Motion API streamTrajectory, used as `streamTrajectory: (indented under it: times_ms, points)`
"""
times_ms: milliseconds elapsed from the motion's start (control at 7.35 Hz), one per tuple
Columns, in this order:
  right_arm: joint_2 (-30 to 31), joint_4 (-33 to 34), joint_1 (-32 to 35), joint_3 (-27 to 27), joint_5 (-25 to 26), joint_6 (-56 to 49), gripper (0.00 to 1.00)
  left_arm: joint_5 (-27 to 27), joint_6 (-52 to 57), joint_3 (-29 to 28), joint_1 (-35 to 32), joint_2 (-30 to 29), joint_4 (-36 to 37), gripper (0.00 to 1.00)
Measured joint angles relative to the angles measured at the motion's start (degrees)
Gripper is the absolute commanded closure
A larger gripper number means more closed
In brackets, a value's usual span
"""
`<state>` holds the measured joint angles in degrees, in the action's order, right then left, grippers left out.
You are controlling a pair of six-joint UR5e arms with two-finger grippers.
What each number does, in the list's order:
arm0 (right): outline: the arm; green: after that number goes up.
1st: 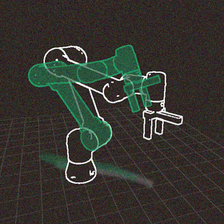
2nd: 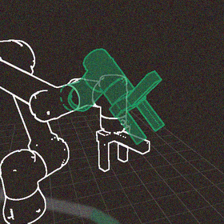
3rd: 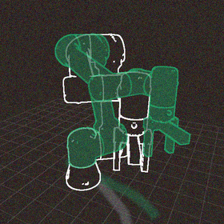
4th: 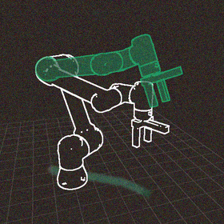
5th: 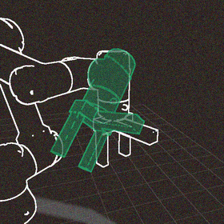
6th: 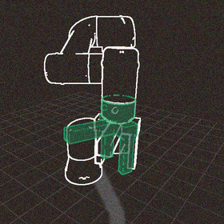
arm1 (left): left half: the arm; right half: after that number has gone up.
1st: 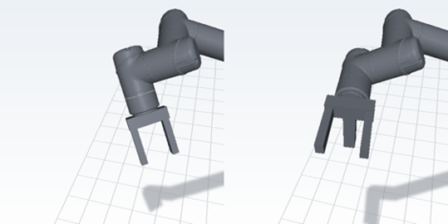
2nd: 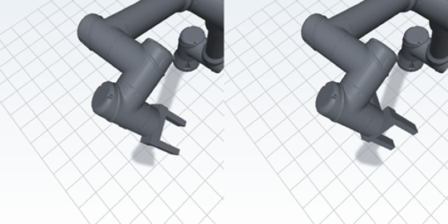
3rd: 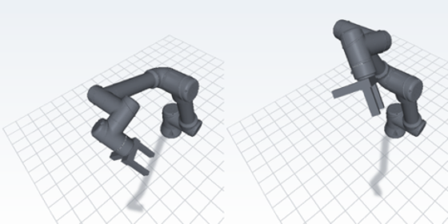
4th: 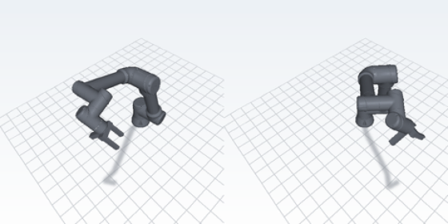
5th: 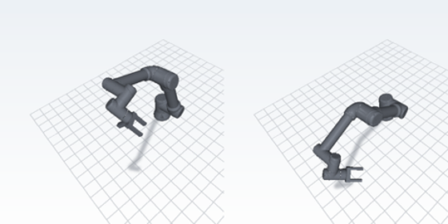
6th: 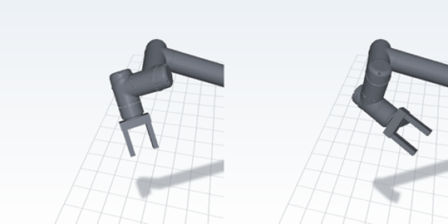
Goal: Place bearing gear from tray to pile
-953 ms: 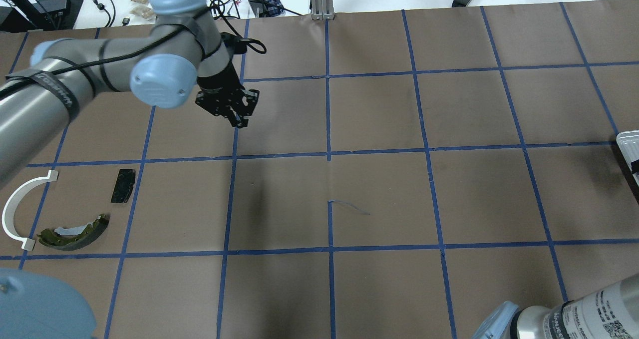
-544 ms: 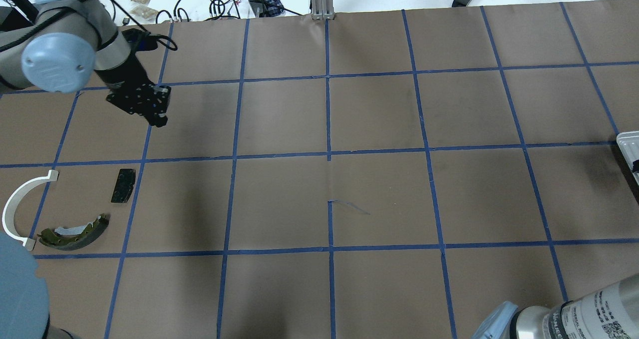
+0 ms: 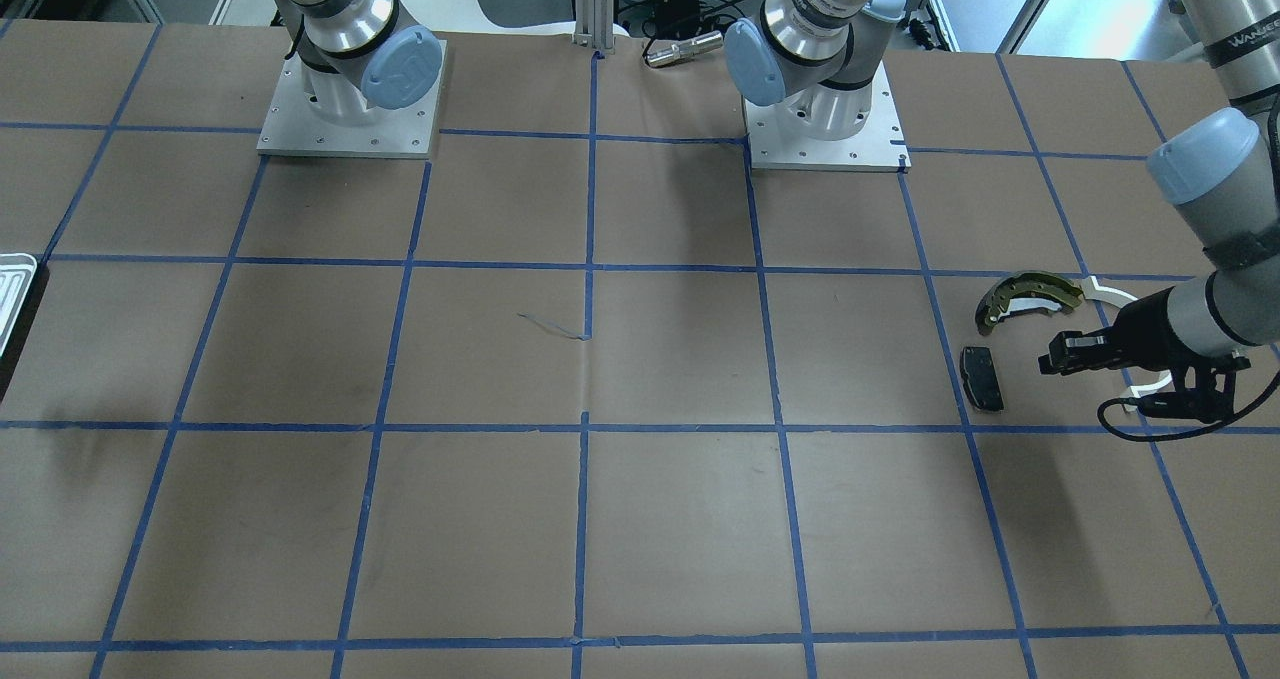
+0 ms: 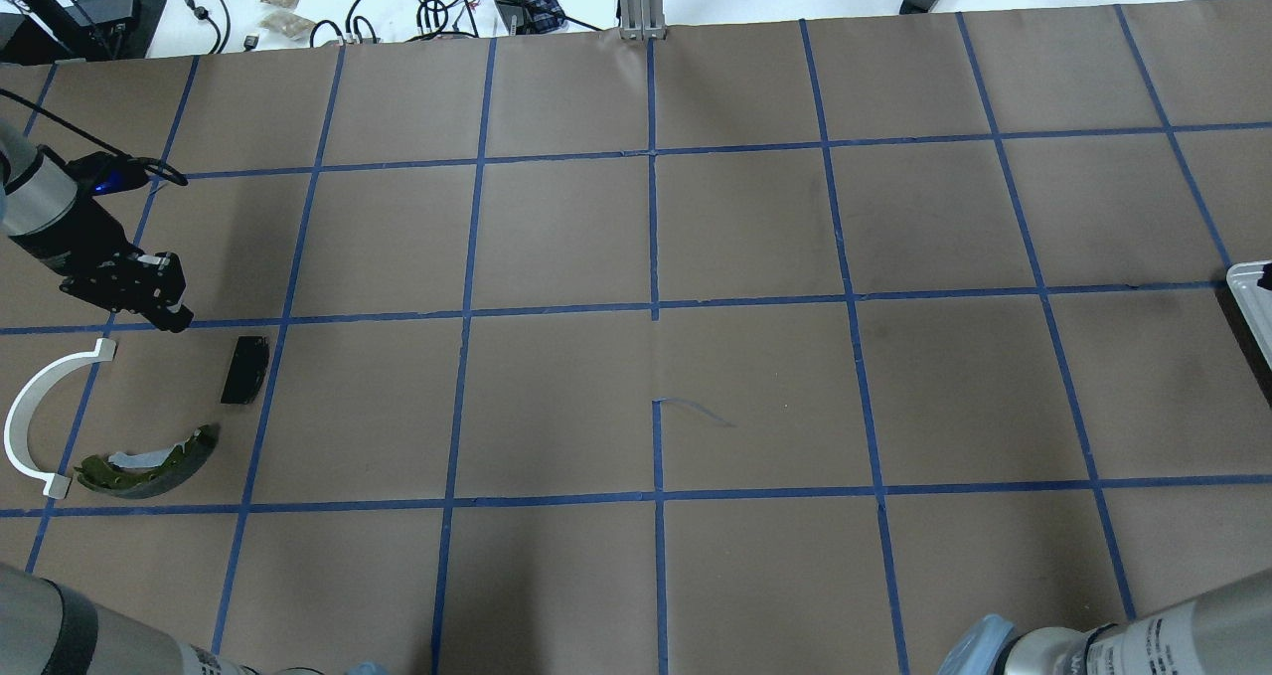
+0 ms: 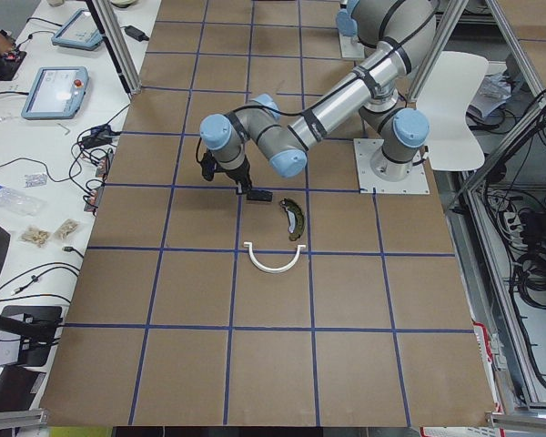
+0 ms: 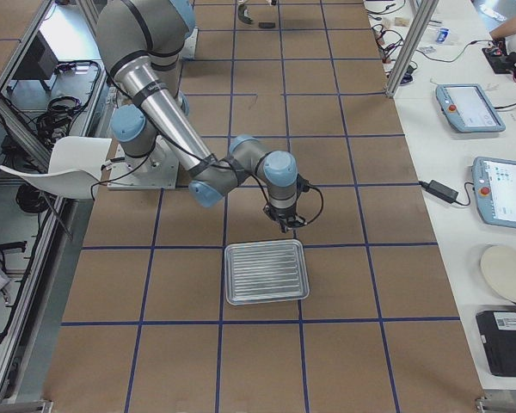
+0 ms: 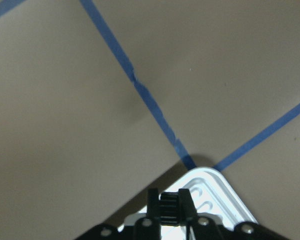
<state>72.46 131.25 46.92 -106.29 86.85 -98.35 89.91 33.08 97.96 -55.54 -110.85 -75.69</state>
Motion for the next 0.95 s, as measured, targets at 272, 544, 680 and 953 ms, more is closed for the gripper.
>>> streamTrajectory:
  times_ms: [272, 544, 680, 953]
  points:
    - [1.28, 0.11, 9.92, -1.36, 1.32, 21.20, 1.00, 0.06, 0.69, 4.74, 1.76, -1.41, 7.60, 1.00]
    - [1.42, 0.18, 21.66, -1.56, 3.74, 42.55, 1.00, 0.20, 0.82, 8.35, 1.98, -1.57, 12.17, 1.00]
    - [1.40, 0.09, 27.33, -1.55, 4.36, 53.13, 1.00, 0.22, 0.91, 8.99, 2.03, -1.67, 12.89, 1.00]
    - [1.13, 0.29, 38.94, -1.43, 4.61, 74.82, 1.00, 1.16, 1.17, 9.31, 2.15, -1.92, 13.41, 0.97]
